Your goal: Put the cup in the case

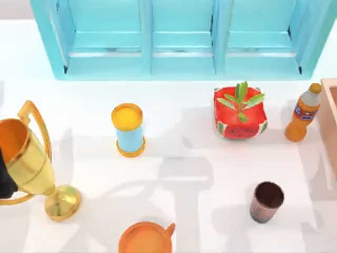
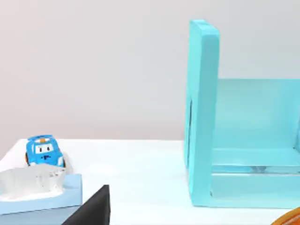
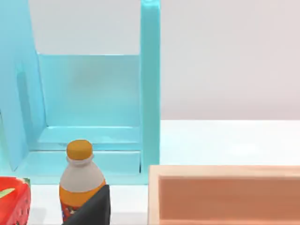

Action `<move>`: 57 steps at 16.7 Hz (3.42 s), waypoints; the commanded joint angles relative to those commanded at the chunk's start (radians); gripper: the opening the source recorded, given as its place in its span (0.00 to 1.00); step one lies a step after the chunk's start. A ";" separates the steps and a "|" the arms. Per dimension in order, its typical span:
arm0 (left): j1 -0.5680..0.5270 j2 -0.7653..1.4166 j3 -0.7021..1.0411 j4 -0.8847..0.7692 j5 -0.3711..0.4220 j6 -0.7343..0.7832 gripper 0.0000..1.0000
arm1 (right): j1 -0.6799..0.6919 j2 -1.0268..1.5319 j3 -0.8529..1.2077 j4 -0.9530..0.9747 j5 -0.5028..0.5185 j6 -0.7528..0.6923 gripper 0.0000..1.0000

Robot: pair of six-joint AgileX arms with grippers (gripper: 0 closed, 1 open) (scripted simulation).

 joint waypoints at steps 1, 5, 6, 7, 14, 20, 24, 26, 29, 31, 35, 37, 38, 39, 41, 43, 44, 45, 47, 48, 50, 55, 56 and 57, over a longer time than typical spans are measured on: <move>0.000 0.000 0.000 0.000 0.000 0.000 1.00 | 0.000 0.000 0.000 0.000 0.000 0.000 1.00; 0.000 0.000 0.000 0.000 0.000 0.000 1.00 | 0.031 0.065 0.065 -0.064 -0.001 0.030 1.00; 0.000 0.000 0.000 0.000 0.000 0.000 1.00 | 0.049 0.108 0.106 -0.105 -0.001 0.049 1.00; 0.000 0.000 0.000 0.000 0.000 0.000 1.00 | 0.071 0.161 0.156 -0.155 -0.001 0.071 1.00; 0.000 0.000 0.000 0.000 0.000 0.000 1.00 | 0.276 0.767 0.641 -0.627 -0.002 0.281 1.00; 0.000 0.000 0.000 0.000 0.000 0.000 1.00 | 0.451 1.315 1.054 -1.029 -0.001 0.460 1.00; 0.000 0.000 0.000 0.000 0.000 0.000 1.00 | 0.530 1.538 1.238 -1.208 0.000 0.541 1.00; 0.000 0.000 0.000 0.000 0.000 0.000 1.00 | 0.551 1.590 1.287 -1.256 -0.001 0.562 1.00; 0.000 0.000 0.000 0.000 0.000 0.000 1.00 | 0.557 1.604 1.301 -1.269 -0.001 0.568 1.00; 0.000 0.000 0.000 0.000 0.000 0.000 1.00 | 0.557 1.604 1.301 -1.269 -0.001 0.568 1.00; 0.000 0.000 0.000 0.000 0.000 0.000 1.00 | 0.554 1.611 1.263 -1.228 -0.001 0.565 1.00; 0.000 0.000 0.000 0.000 0.000 0.000 1.00 | 0.555 1.629 1.206 -1.151 -0.001 0.566 1.00; 0.000 0.000 0.000 0.000 0.000 0.000 1.00 | 0.556 1.642 1.172 -1.100 -0.001 0.567 1.00; 0.000 0.000 0.000 0.000 0.000 0.000 1.00 | 0.557 1.655 1.135 -1.046 -0.001 0.568 1.00; 0.000 0.000 0.000 0.000 0.000 0.000 1.00 | 0.558 1.680 1.066 -0.948 -0.001 0.570 1.00; 0.000 0.000 0.000 0.000 0.000 0.000 1.00 | 0.560 1.698 1.016 -0.886 -0.001 0.573 1.00; 0.000 0.000 0.000 0.000 0.000 0.000 1.00 | 0.561 1.703 1.003 -0.871 -0.001 0.573 1.00; 0.000 0.000 0.000 0.000 0.000 0.000 1.00 | 0.561 1.705 0.999 -0.866 -0.001 0.574 1.00; 0.000 0.000 0.000 0.000 0.000 0.000 1.00 | 0.561 1.705 0.999 -0.866 -0.001 0.574 1.00; 0.000 0.000 0.000 0.000 0.000 0.000 1.00 | 0.561 1.705 0.999 -0.866 -0.001 0.574 1.00; 0.000 0.000 0.000 0.000 0.000 0.000 1.00 | 0.561 1.705 0.999 -0.866 -0.001 0.574 0.85; 0.000 0.000 0.000 0.000 0.000 0.000 1.00 | 0.561 1.705 0.999 -0.866 -0.001 0.574 0.47; 0.000 0.000 0.000 0.000 0.000 0.000 1.00 | 0.561 1.705 0.999 -0.866 -0.001 0.574 0.40; 0.000 0.000 0.000 0.000 0.000 0.000 1.00 | 0.561 1.705 0.999 -0.866 -0.001 0.574 0.32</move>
